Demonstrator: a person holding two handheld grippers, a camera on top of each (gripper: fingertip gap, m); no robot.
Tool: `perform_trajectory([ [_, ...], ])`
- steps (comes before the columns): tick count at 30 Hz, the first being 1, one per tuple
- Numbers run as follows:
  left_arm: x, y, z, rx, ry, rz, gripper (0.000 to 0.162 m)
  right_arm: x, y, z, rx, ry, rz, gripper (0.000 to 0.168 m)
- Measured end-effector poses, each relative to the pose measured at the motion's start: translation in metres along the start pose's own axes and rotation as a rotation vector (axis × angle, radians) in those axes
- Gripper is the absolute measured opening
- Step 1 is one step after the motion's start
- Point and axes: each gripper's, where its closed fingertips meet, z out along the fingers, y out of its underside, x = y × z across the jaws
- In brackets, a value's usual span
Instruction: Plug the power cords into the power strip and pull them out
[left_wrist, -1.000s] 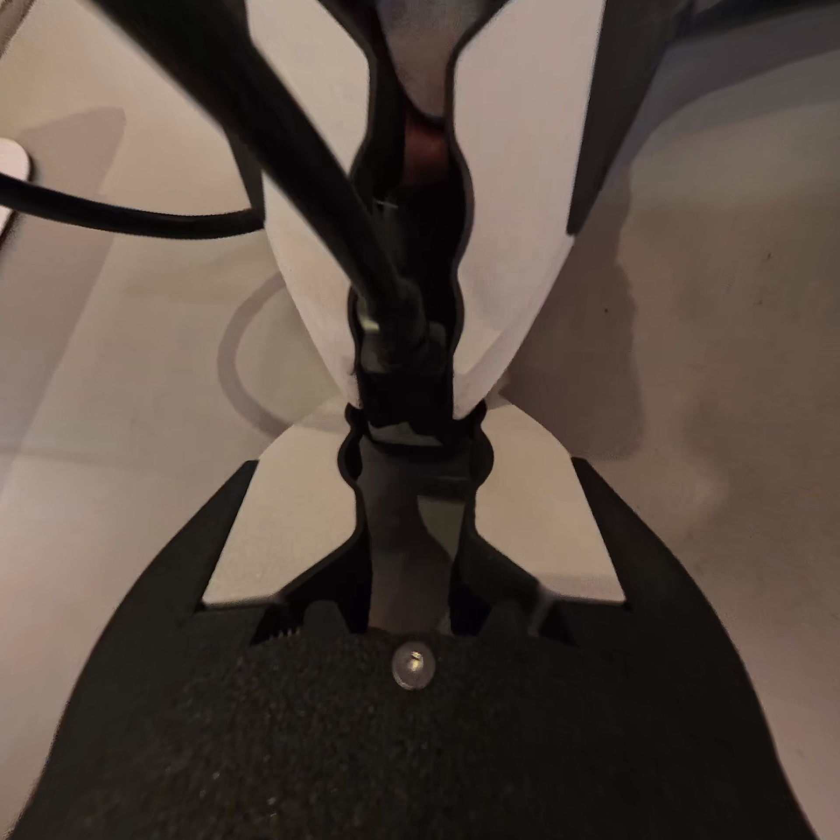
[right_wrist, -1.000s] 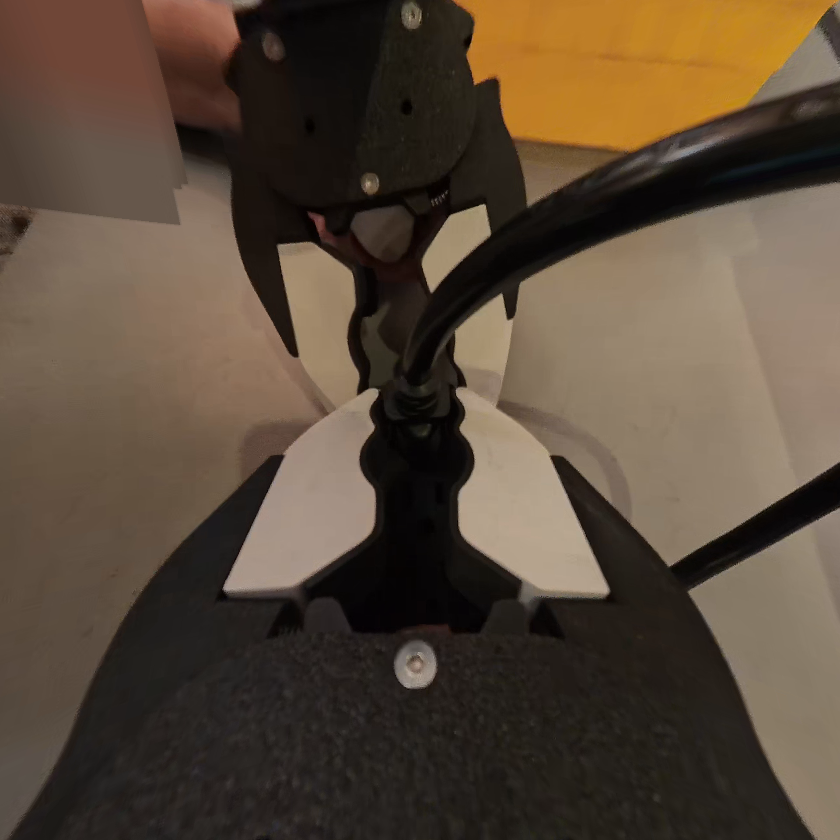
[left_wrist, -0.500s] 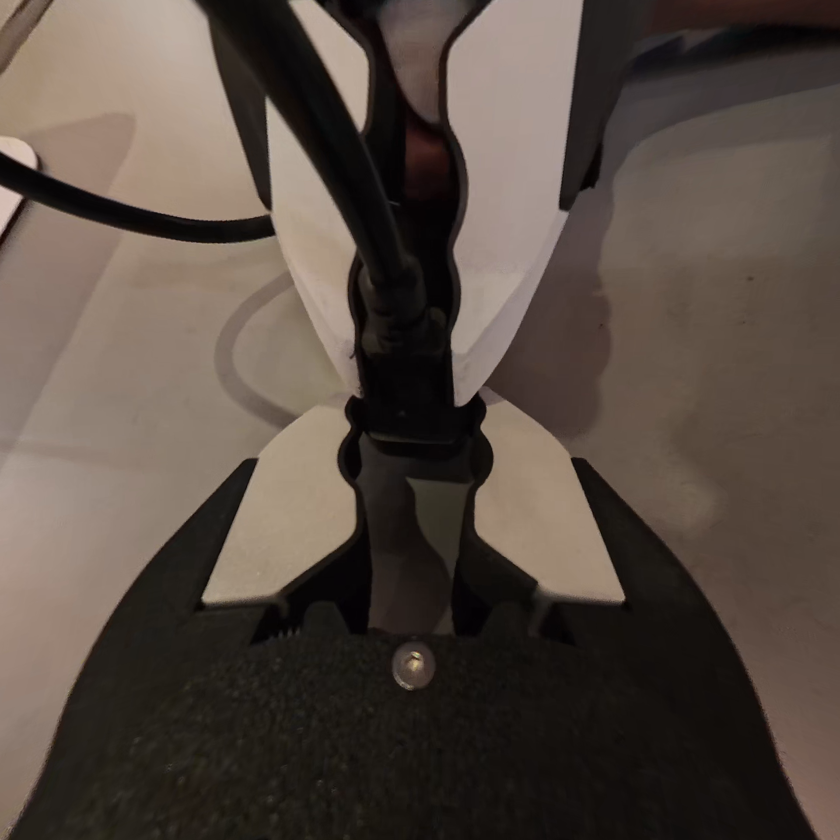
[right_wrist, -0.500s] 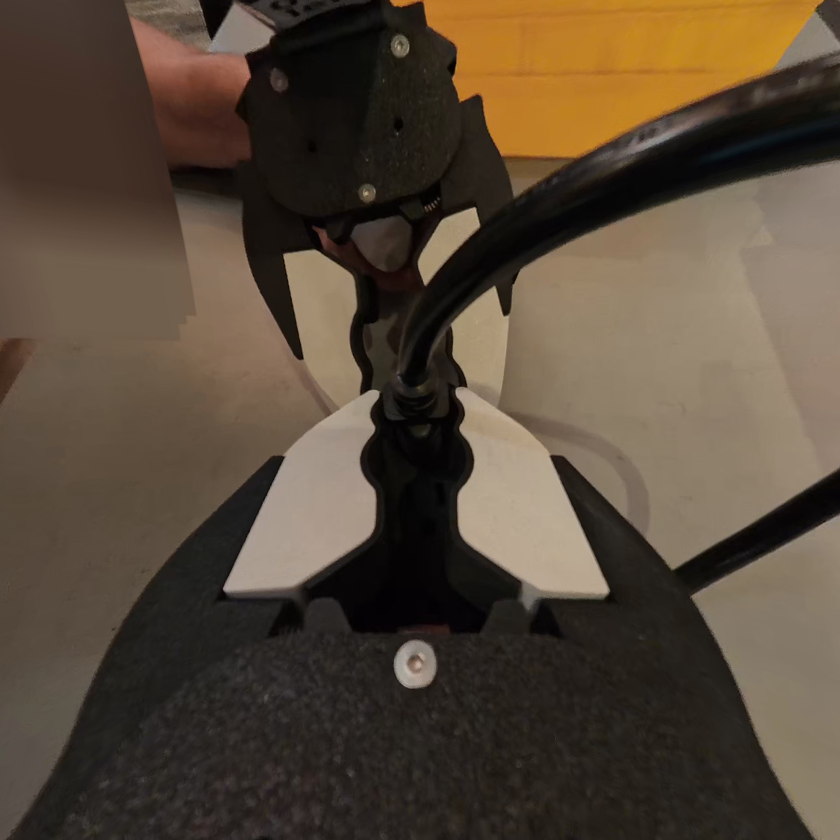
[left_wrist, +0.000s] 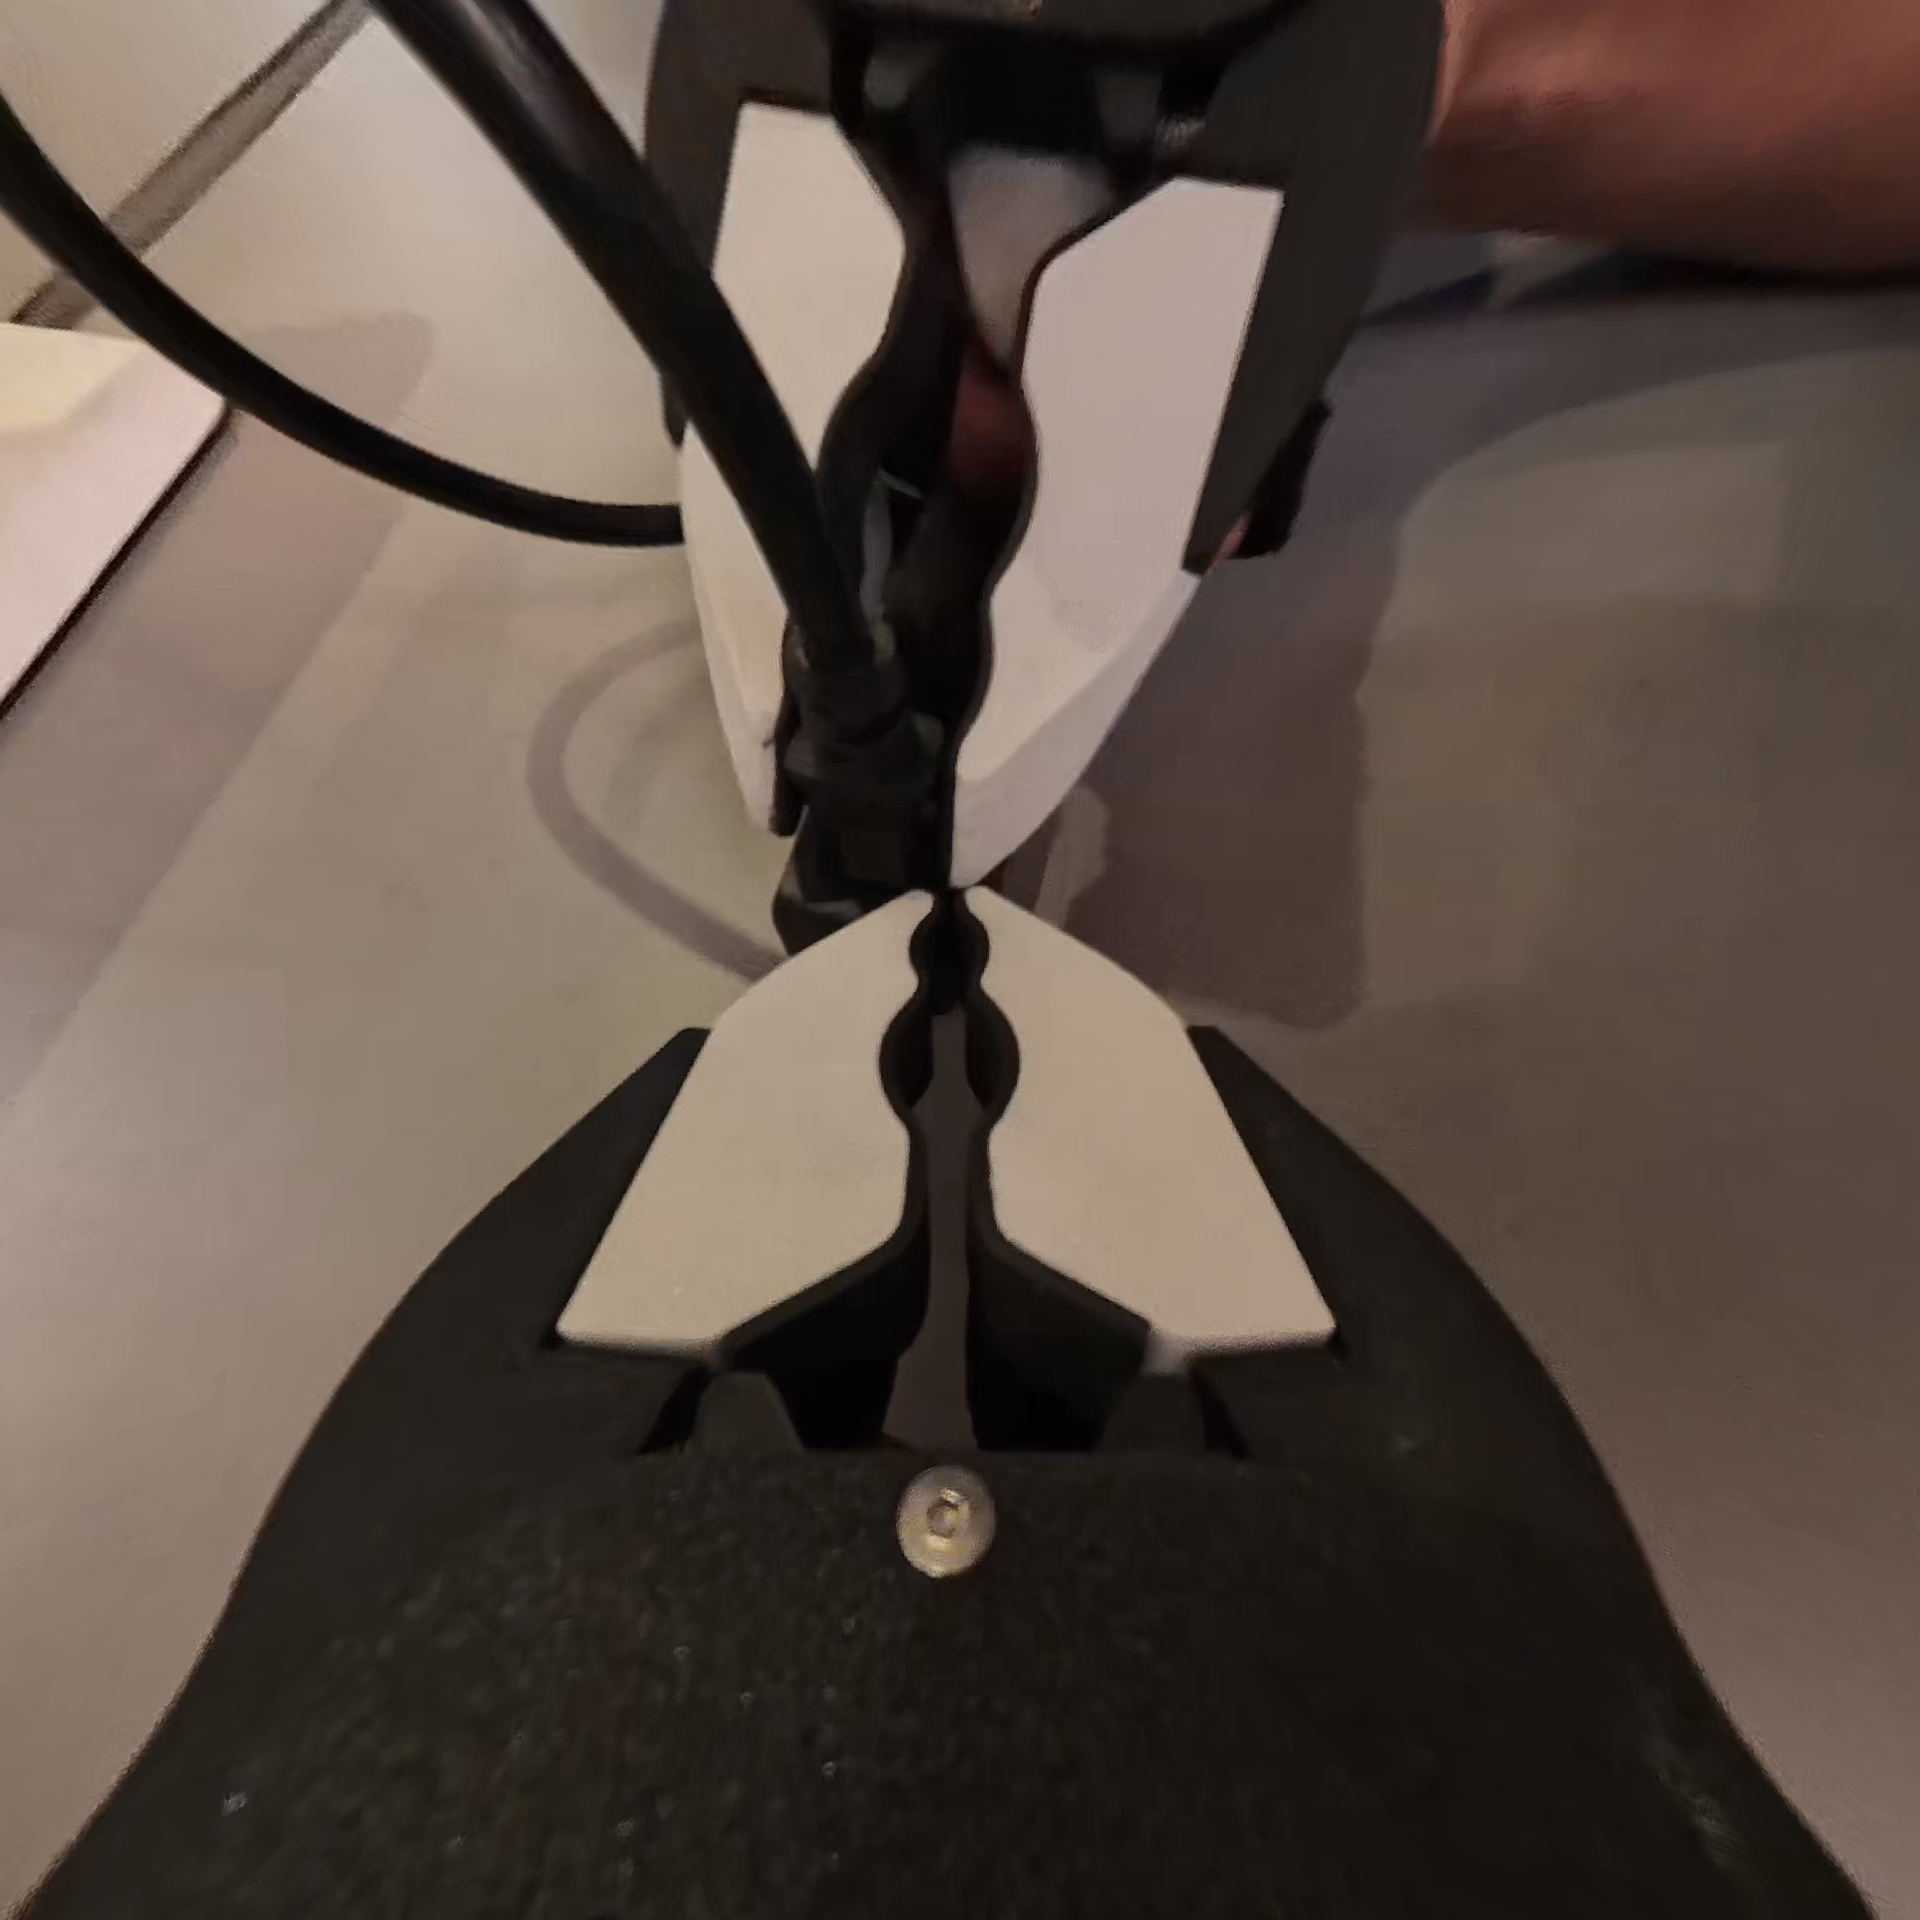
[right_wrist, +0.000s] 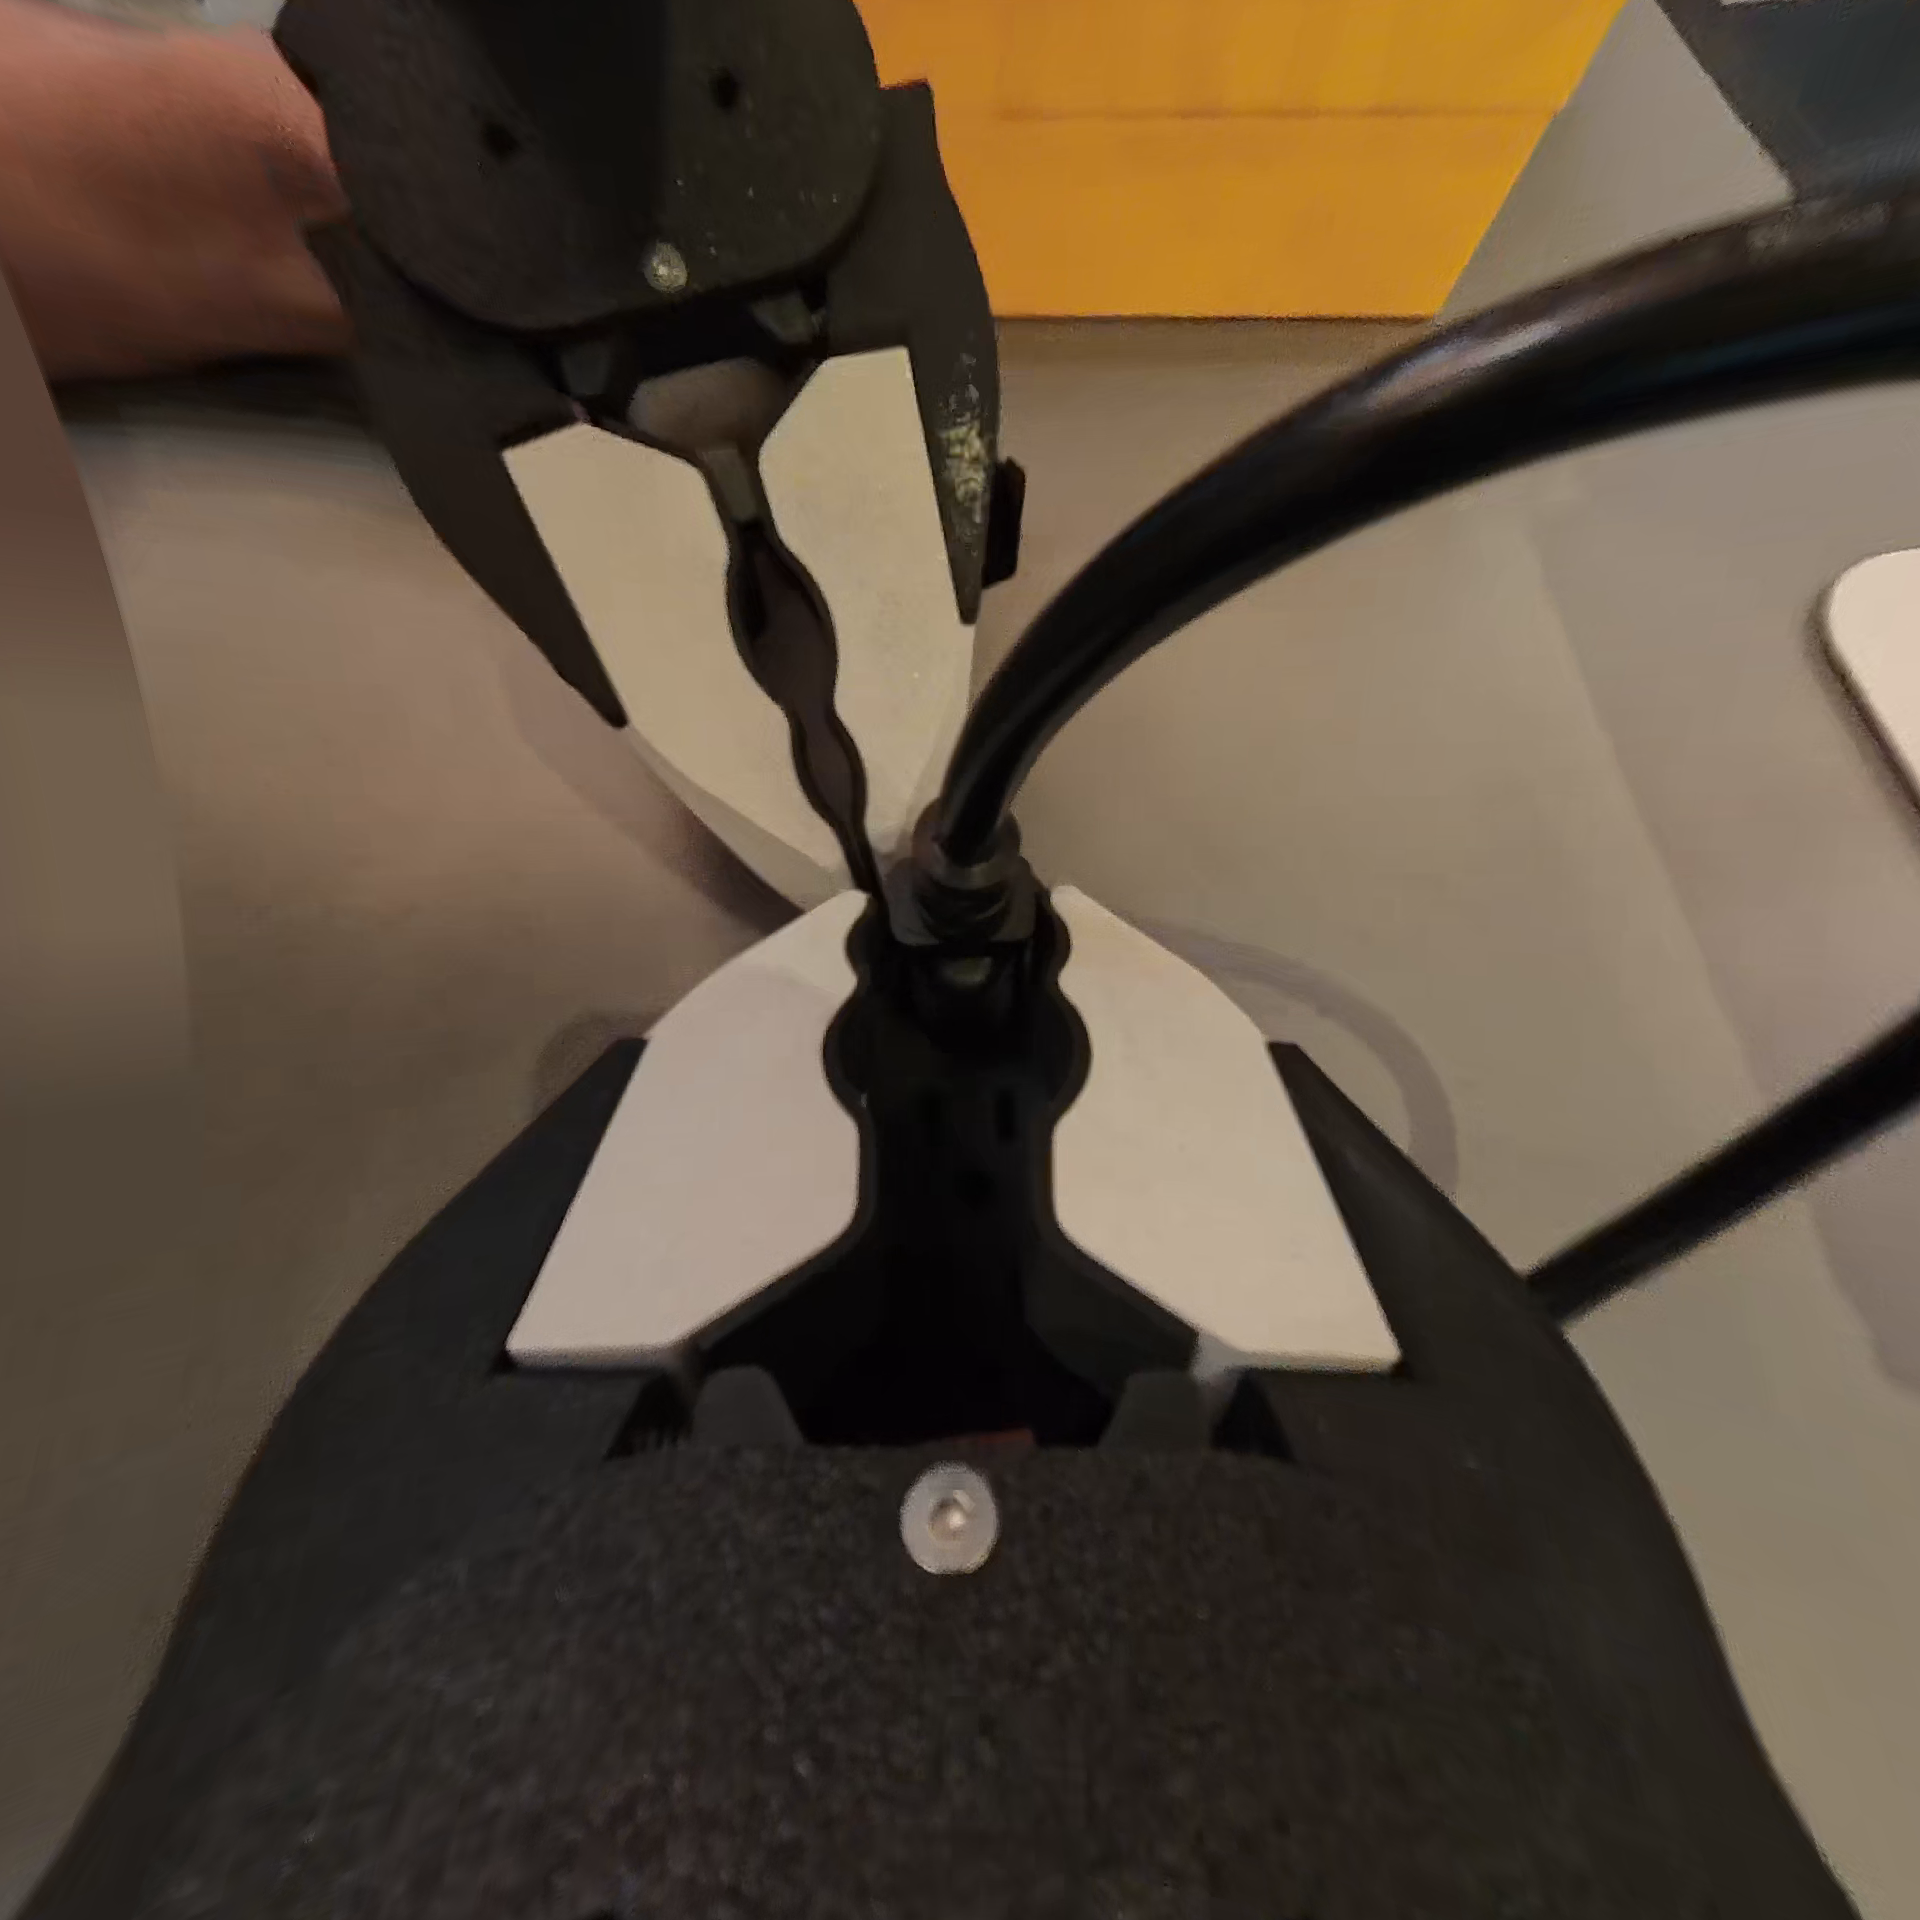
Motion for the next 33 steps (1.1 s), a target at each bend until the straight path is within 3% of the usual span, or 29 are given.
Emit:
perform_trajectory([
  [10,-0.016,-0.002,0.001,0.008,-0.003,-0.07,0.004,0.002,0.008,-0.002,-0.028,-0.007,-0.006,0.024],
  [14,-0.011,-0.003,0.002,-0.001,0.099,-0.051,0.008,-0.006,0.01,-0.004,-0.034,-0.061,-0.013,0.024],
  [16,-0.005,-0.003,0.0,-0.013,0.157,-0.062,0.014,-0.009,0.01,-0.005,-0.039,-0.087,-0.004,0.024],
  [19,0.006,-0.003,-0.003,-0.007,0.194,-0.066,0.039,-0.012,0.009,-0.005,-0.039,-0.101,0.011,0.025],
  [23,0.006,-0.001,0.001,-0.016,0.081,0.024,0.037,-0.019,0.008,-0.005,-0.042,-0.149,0.046,0.026],
  [26,0.004,0.004,0.008,-0.07,0.014,0.082,0.048,-0.02,0.008,-0.004,-0.044,-0.154,0.051,0.026],
  [33,0.005,0.013,0.017,-0.126,0.022,0.068,0.043,-0.025,0.002,-0.004,-0.045,-0.151,0.044,0.031],
])
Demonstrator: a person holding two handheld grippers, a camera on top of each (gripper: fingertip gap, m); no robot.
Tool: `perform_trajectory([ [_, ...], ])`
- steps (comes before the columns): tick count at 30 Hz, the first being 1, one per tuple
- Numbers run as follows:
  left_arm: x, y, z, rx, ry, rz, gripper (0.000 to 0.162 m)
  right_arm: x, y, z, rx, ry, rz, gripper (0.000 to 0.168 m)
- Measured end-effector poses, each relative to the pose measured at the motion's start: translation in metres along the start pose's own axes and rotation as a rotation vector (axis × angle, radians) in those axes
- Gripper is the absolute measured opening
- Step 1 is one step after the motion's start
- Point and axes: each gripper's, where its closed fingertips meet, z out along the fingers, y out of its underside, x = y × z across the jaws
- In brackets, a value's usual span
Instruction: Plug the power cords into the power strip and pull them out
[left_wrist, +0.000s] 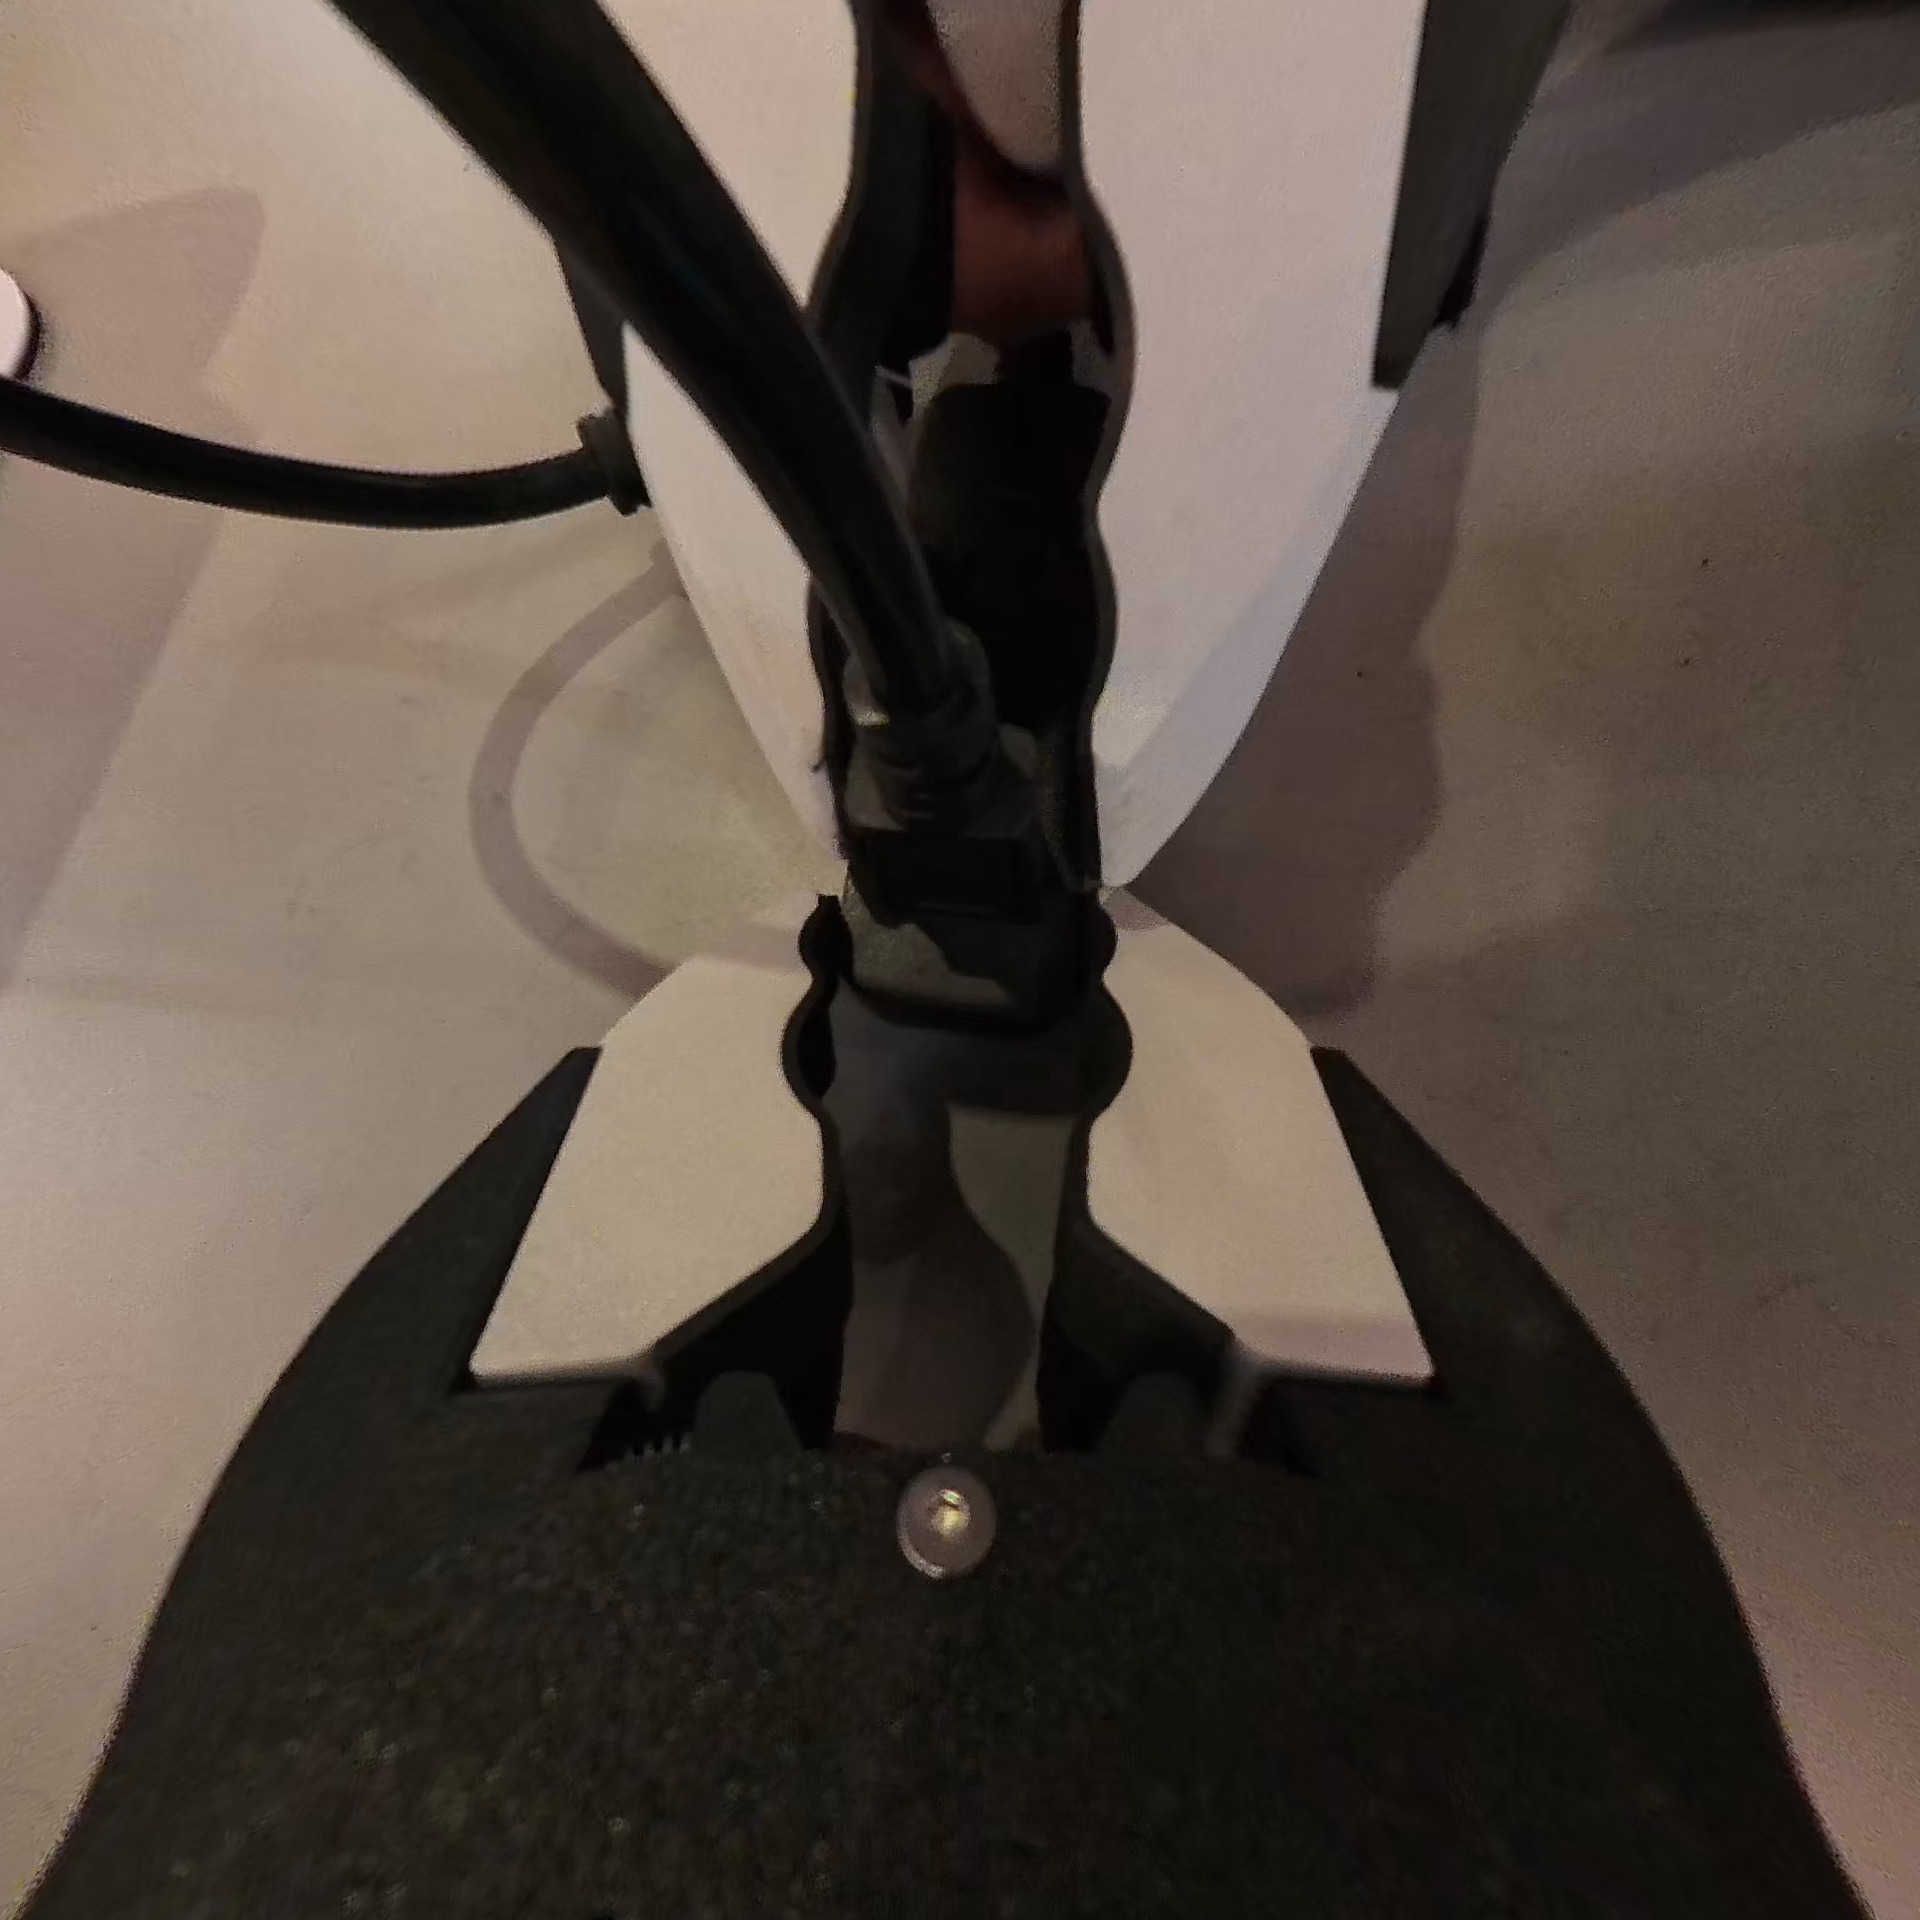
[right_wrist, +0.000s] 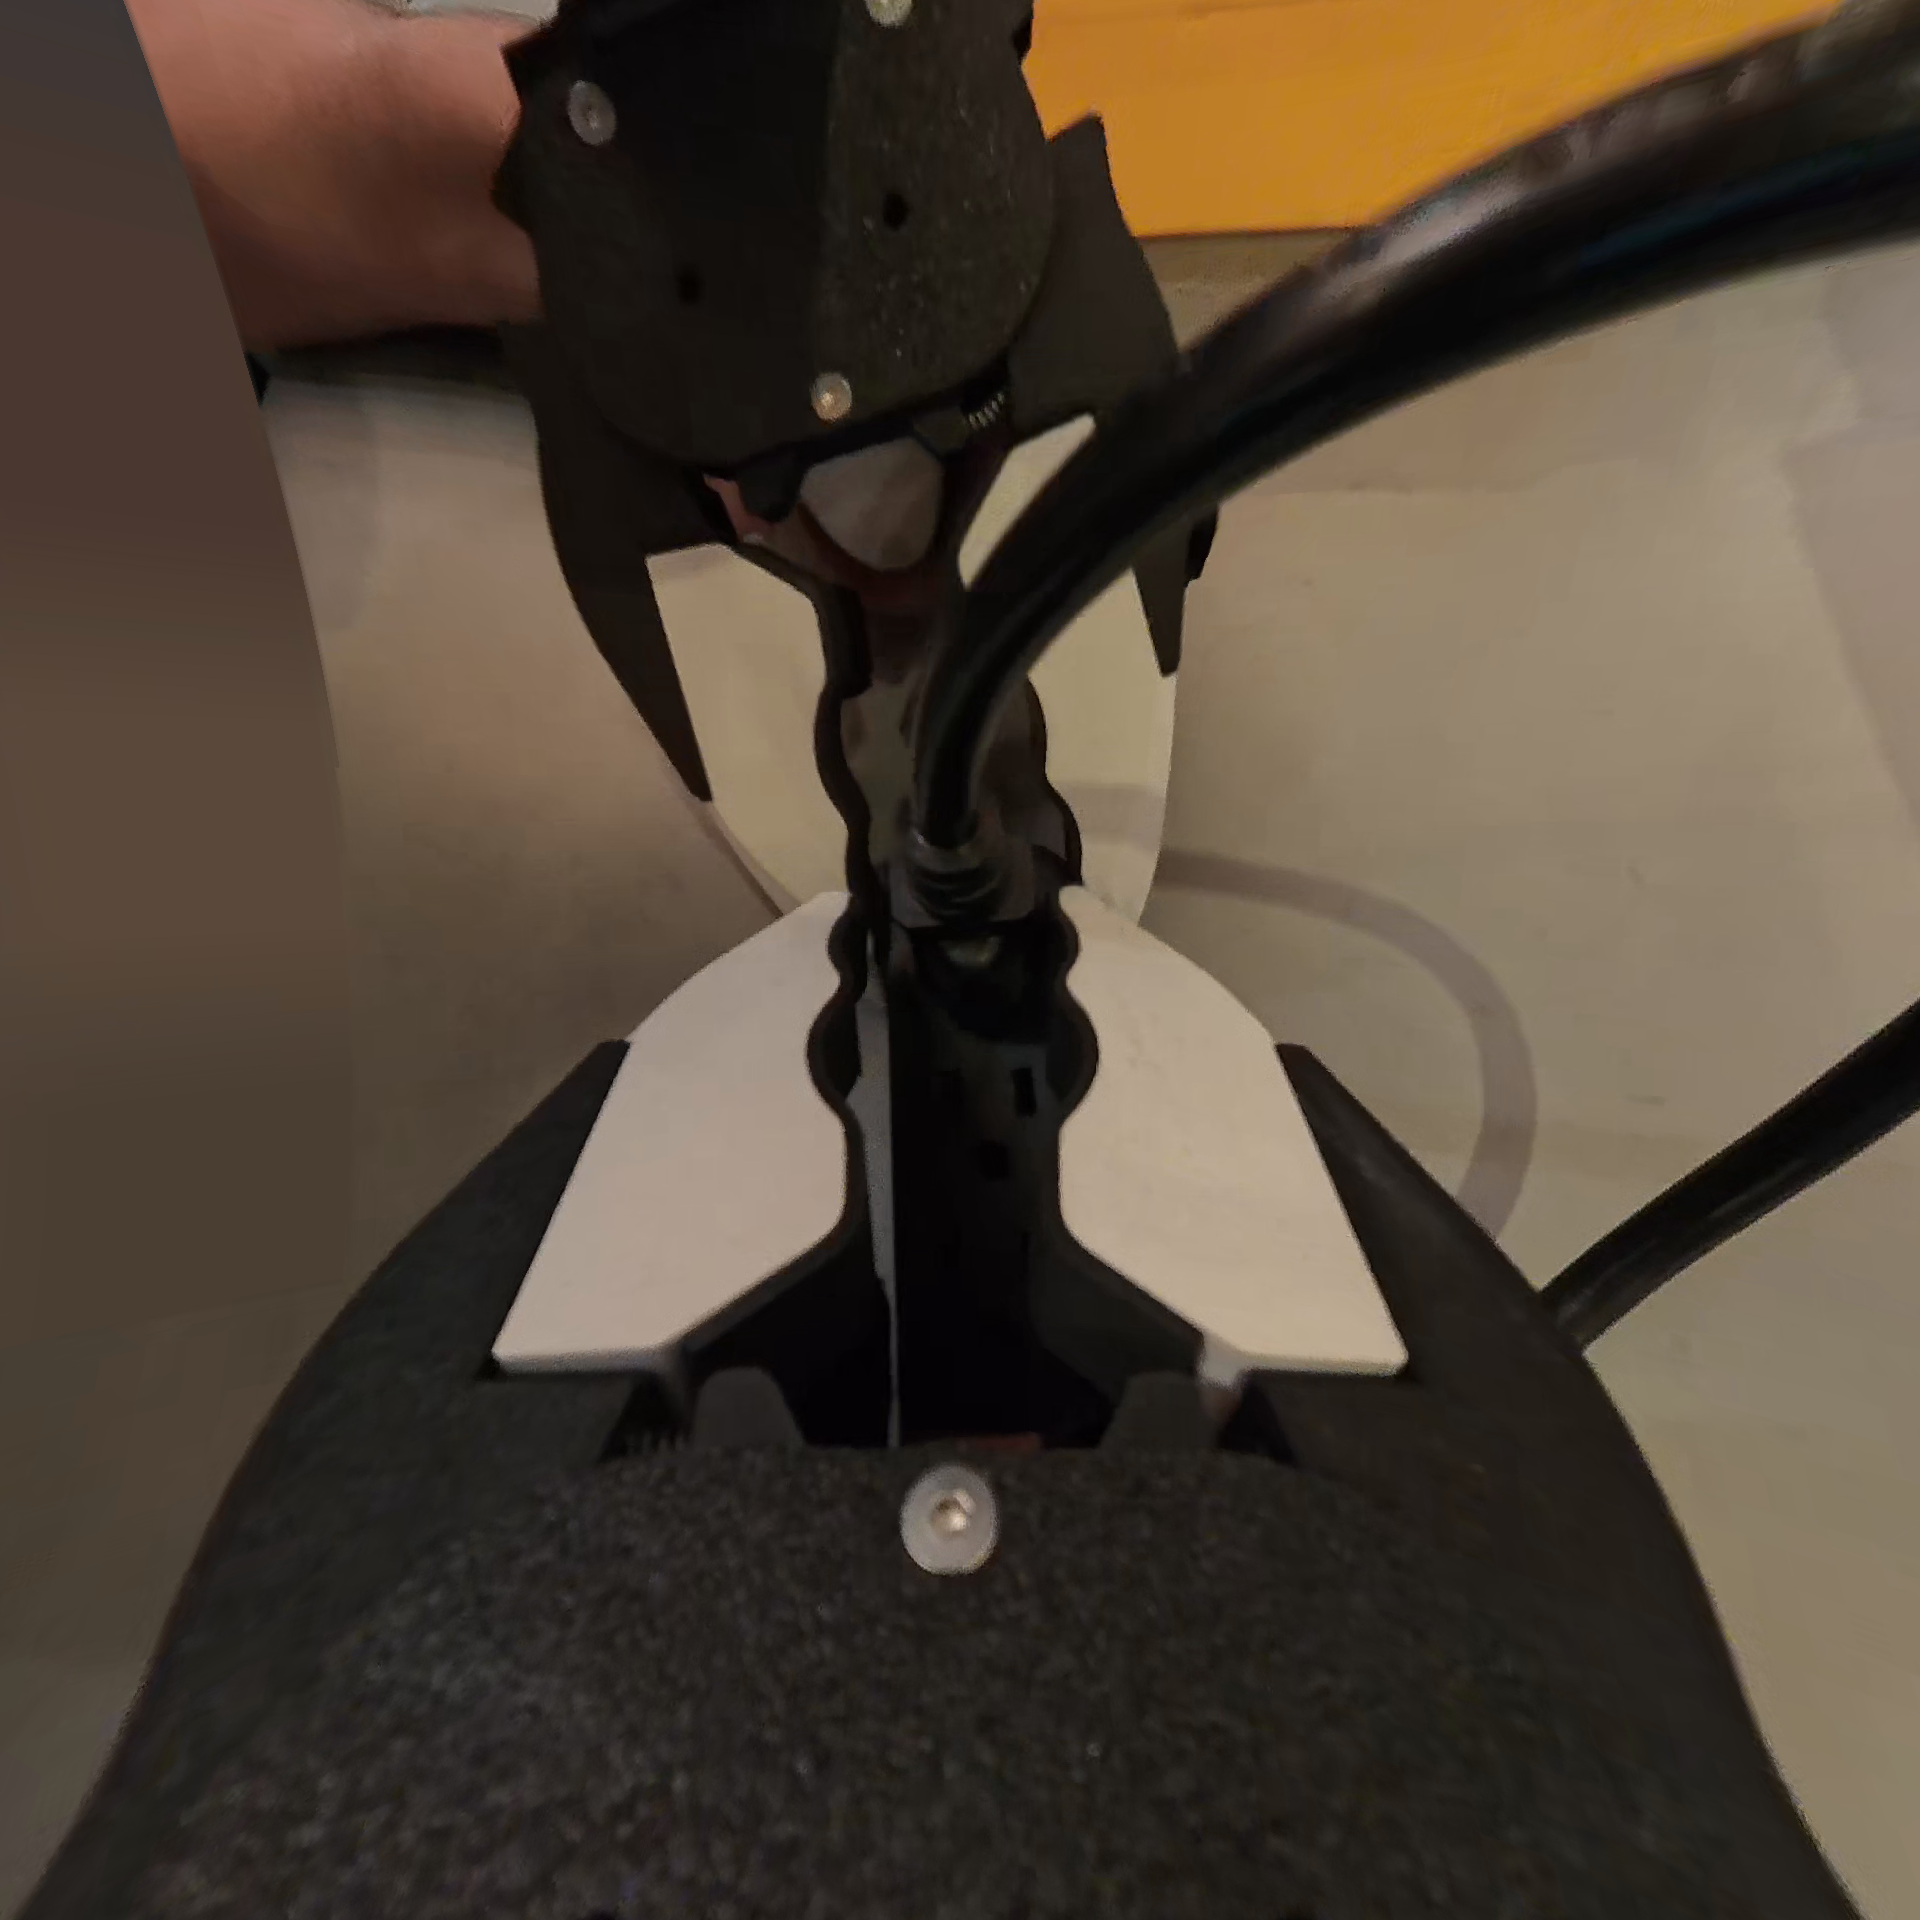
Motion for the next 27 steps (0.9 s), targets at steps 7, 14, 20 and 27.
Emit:
perform_trajectory([
  [7,0.0,-0.0002,0.0007,-0.001,0.0,-0.001,0.043,0.0027,-0.0115,-0.0066,-0.001,0.081,-0.059,0.024],
  [14,0.002,-0.0015,0.0024,0.0,0.004,0.012,0.044,0.0008,-0.0071,-0.01,-0.055,0.071,-0.08,0.024],
  [20,0.0012,-0.0011,0.0018,-0.001,-0.004,0.008,0.043,0.0011,-0.0104,-0.0062,-0.053,0.11,-0.094,0.025],
  [27,0.0016,-0.0012,0.0022,-0.001,-0.004,0.01,0.044,0.0014,-0.0076,-0.0097,-0.054,0.086,-0.08,0.024],
])
